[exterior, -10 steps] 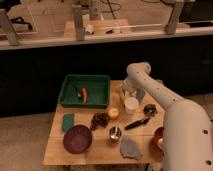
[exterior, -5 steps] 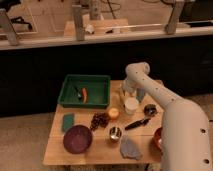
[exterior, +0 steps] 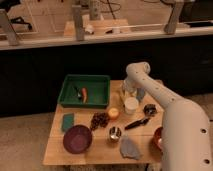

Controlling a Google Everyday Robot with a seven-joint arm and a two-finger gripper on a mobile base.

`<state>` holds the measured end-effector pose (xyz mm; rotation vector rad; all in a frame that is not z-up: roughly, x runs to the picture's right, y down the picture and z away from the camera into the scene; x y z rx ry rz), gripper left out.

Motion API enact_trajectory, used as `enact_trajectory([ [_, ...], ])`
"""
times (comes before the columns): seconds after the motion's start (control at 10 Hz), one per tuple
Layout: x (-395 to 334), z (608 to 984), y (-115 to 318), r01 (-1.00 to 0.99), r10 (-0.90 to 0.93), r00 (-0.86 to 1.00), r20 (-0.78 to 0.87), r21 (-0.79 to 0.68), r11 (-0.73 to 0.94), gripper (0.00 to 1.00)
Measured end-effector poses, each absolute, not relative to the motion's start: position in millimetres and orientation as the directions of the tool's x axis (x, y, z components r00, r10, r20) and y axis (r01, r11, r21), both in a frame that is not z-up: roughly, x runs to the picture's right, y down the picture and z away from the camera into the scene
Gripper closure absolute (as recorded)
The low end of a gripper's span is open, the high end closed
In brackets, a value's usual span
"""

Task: Place banana in metal cup

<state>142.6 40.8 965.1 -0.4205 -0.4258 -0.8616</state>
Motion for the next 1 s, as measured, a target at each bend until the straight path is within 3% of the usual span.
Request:
enact_trajectory([
  [1.0, 140.8, 963.6, 41.4, 0.777, -0.614, 0.595, 0.518, -0.175, 0.605, 0.2],
])
